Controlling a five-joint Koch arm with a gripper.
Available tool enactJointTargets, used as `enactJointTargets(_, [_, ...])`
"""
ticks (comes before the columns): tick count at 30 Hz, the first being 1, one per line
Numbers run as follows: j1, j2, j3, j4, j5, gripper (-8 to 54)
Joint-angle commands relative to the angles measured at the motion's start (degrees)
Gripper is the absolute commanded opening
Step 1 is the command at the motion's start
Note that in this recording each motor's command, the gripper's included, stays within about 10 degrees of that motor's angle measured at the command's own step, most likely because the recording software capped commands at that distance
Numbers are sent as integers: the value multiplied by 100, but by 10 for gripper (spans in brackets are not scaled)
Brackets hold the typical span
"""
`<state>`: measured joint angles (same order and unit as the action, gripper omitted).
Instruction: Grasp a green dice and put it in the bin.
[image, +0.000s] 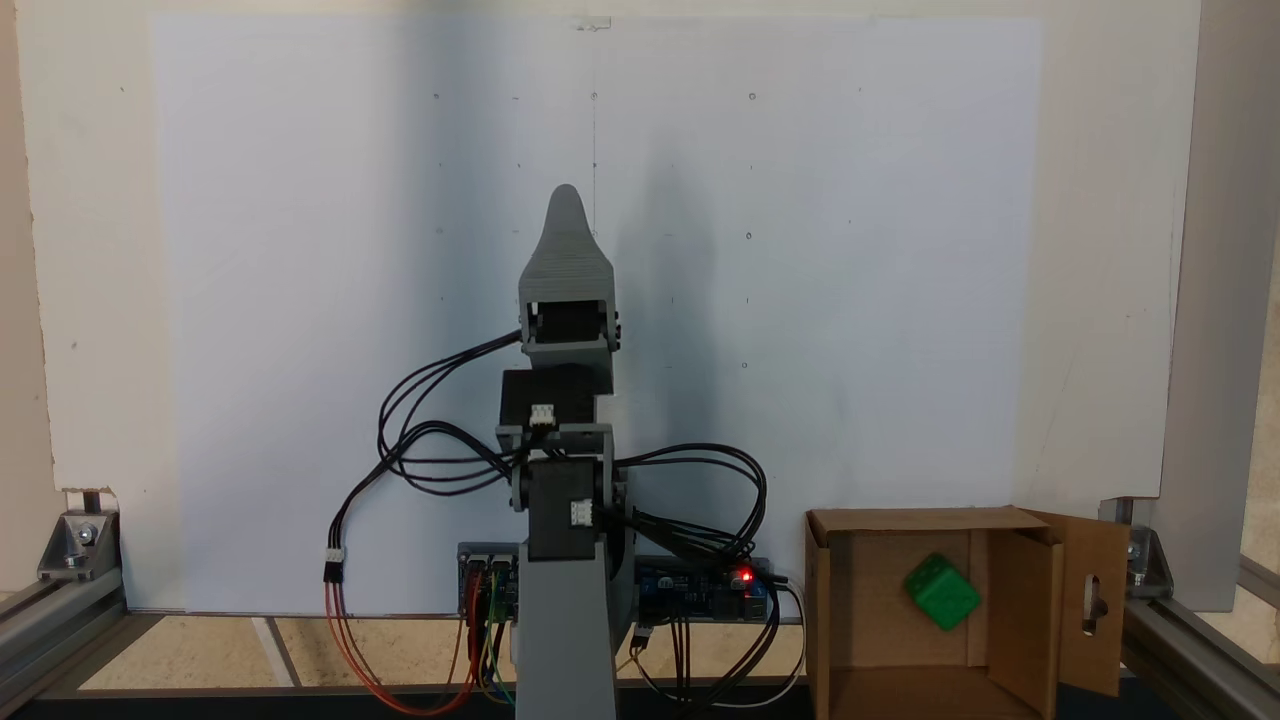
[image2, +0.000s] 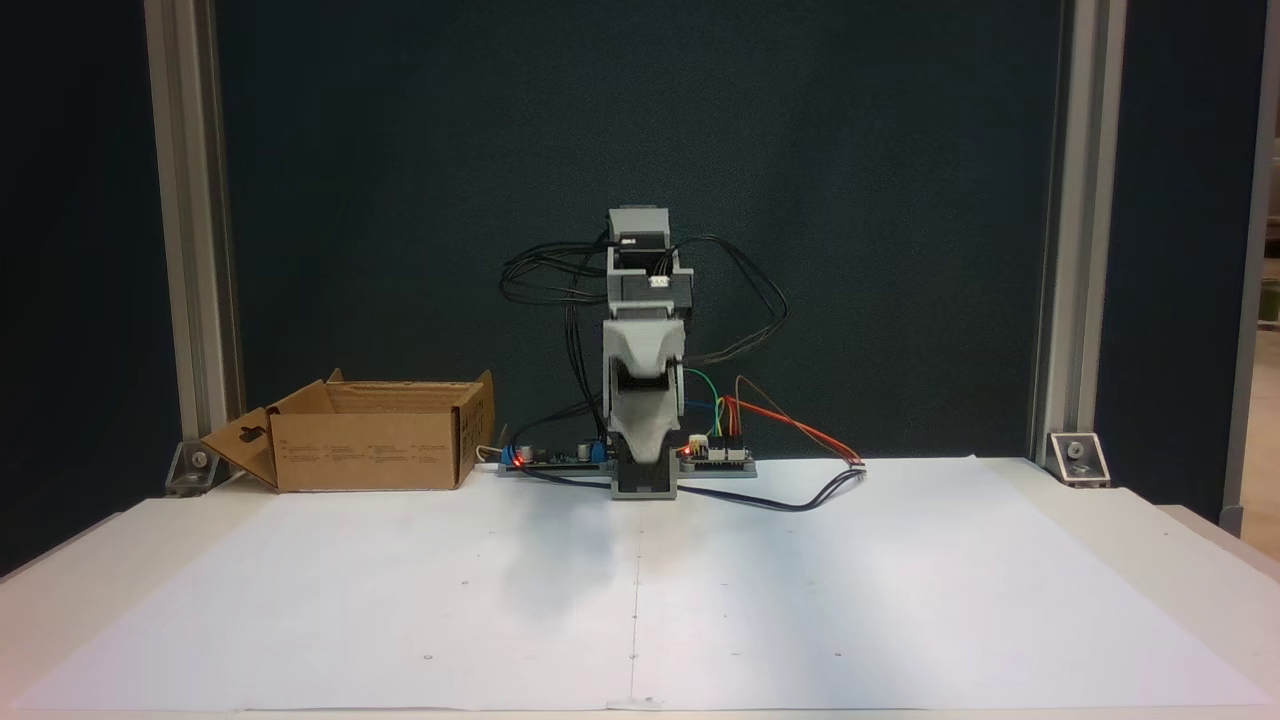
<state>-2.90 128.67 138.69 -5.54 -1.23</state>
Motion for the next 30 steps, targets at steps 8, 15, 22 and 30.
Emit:
enactJointTargets(8, [264,703,993,-2679,202,453])
enactJointTargets(15, [501,703,1907,-4331,202,444])
enactJointTargets(22, [483,703,2514,-5931,185,439])
enactJointTargets(30, [466,712,3287,-7750,105,441])
